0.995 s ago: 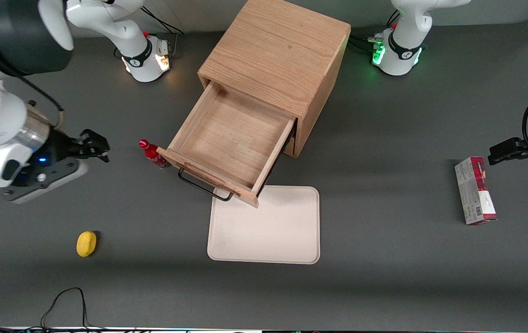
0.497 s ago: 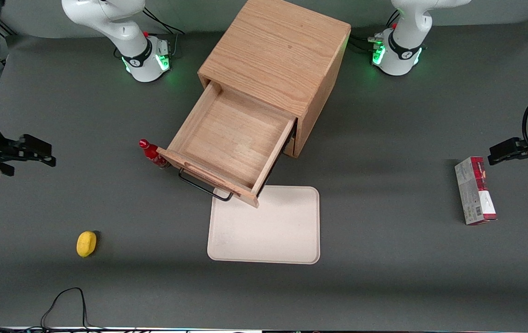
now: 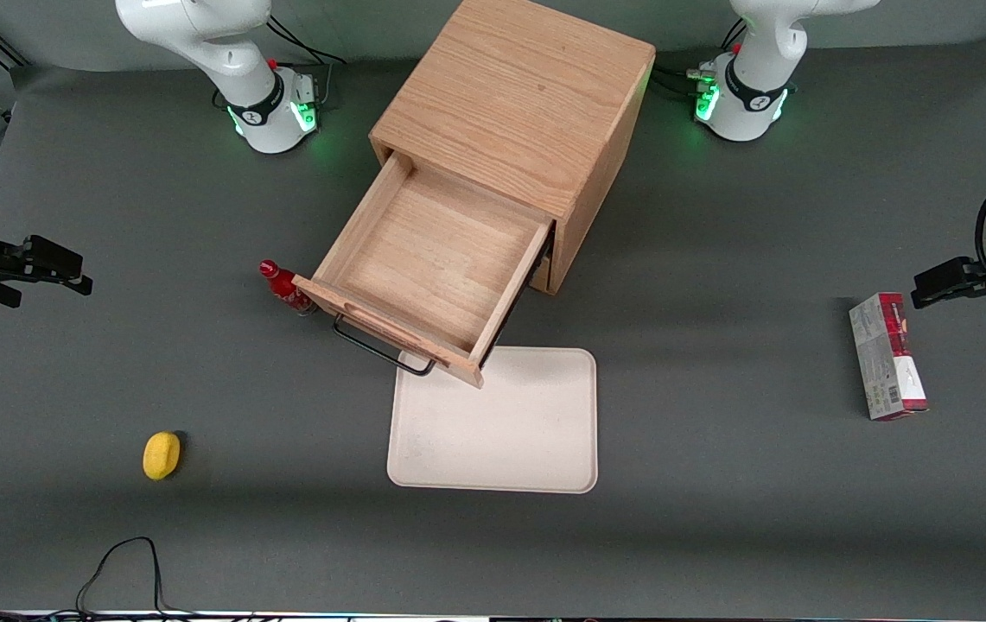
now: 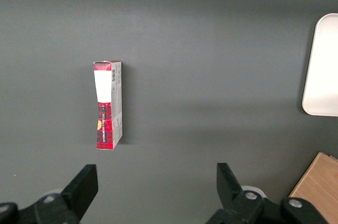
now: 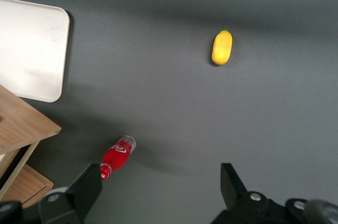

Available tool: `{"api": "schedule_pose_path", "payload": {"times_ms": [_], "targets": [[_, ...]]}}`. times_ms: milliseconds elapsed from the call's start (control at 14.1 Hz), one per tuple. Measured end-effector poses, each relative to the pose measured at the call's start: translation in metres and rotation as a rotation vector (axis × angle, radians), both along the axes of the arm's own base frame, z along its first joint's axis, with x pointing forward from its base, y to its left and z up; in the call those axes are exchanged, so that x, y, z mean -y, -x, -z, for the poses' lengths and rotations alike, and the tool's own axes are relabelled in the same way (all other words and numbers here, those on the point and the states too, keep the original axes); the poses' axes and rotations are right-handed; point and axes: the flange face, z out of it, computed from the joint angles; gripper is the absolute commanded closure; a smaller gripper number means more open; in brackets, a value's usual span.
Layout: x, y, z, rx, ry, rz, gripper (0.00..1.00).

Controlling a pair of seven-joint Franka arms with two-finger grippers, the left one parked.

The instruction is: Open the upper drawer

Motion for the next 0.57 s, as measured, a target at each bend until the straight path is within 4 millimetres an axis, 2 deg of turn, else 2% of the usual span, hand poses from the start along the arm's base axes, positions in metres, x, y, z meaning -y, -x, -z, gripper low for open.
{"api": "schedule_pose_path", "payload": {"times_ms": [568], "targets": [[0.0008,-0.0001,0.0007,-0.002,0.039,0.029,0.00]]}}
